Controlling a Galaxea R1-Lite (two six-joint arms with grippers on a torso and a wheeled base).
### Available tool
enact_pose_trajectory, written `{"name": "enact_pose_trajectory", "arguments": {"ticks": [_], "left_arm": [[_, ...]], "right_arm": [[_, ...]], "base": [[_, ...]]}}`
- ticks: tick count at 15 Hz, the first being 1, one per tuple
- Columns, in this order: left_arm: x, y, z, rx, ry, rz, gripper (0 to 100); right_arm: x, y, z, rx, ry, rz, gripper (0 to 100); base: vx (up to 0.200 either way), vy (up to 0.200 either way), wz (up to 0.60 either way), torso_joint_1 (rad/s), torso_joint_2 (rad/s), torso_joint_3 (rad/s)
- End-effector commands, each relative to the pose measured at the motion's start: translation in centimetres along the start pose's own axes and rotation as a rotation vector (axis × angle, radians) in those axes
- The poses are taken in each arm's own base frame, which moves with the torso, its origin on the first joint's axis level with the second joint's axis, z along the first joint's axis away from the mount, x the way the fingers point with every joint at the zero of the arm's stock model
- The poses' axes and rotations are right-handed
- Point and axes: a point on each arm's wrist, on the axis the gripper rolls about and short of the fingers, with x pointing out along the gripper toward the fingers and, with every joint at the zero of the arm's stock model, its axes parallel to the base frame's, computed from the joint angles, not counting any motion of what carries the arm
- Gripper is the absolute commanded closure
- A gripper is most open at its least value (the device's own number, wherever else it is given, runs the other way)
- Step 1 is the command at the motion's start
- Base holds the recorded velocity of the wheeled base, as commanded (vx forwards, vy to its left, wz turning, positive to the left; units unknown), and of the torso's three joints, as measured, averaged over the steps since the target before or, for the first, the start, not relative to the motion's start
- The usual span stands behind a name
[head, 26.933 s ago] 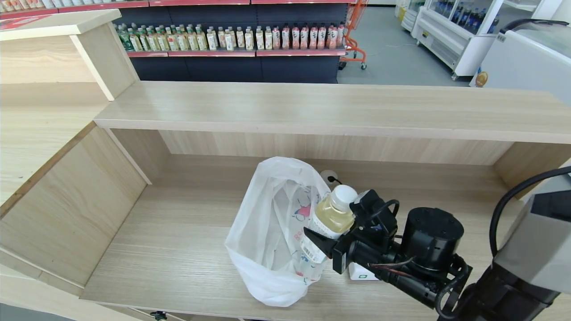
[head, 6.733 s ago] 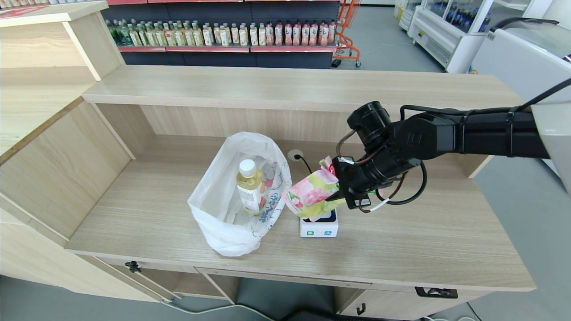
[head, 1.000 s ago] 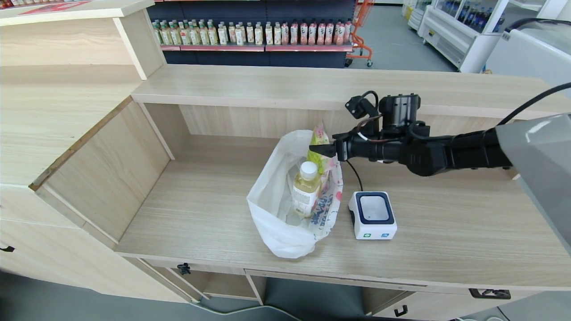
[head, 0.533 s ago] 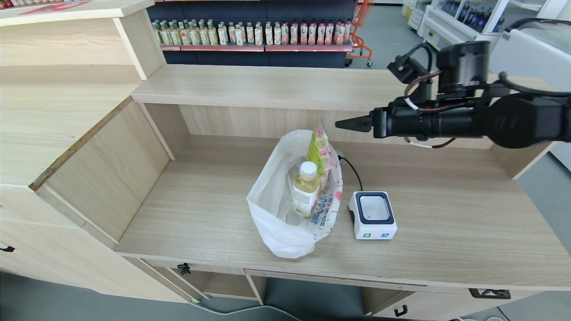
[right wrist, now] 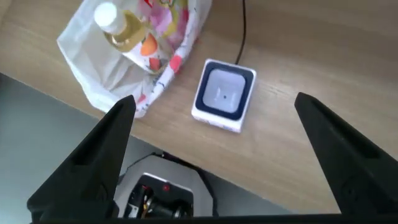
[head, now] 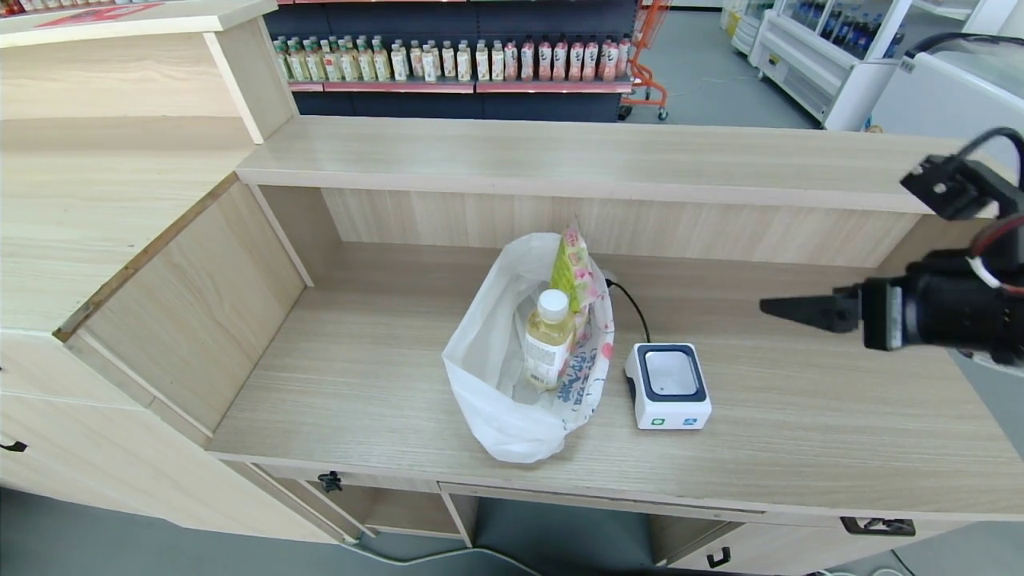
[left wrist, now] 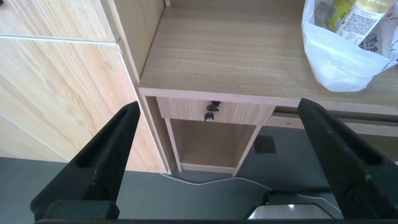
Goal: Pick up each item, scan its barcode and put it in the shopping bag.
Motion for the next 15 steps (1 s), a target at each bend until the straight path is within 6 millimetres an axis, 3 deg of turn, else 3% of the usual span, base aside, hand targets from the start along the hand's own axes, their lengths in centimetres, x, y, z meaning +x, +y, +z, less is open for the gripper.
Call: {"name": "enact_pose_trajectory", "arguments": {"ticks": [1,3,7,15], "left_arm": [[0.0,0.0,0.0,-0.001,0.001,0.001,0],[0.0,0.0,0.0,-0.001,0.001,0.001,0],[0.0,0.0,0.0,0.0,0.001,0.001,0],[0.0,0.0,0.0,-0.001,0.001,0.001,0]], "right_arm": [[-6.3,0.7,-5.0,0.004,-0.03,-0.083,0],[-10.0,1.5,-10.0,-0.005,-0.056,-0.115,0],[-13.2,2.2,-15.7,-0.032,-0.134,-0.173,0],[-13.9,3.1,-24.1,-0.046,-0.223,-0.239,0]], "base": [[0.0,0.0,0.0,0.0,0.0,0.0],[0.0,0.0,0.0,0.0,0.0,0.0],[0.0,0.0,0.0,0.0,0.0,0.0],[0.0,0.0,0.0,0.0,0.0,0.0]]}}
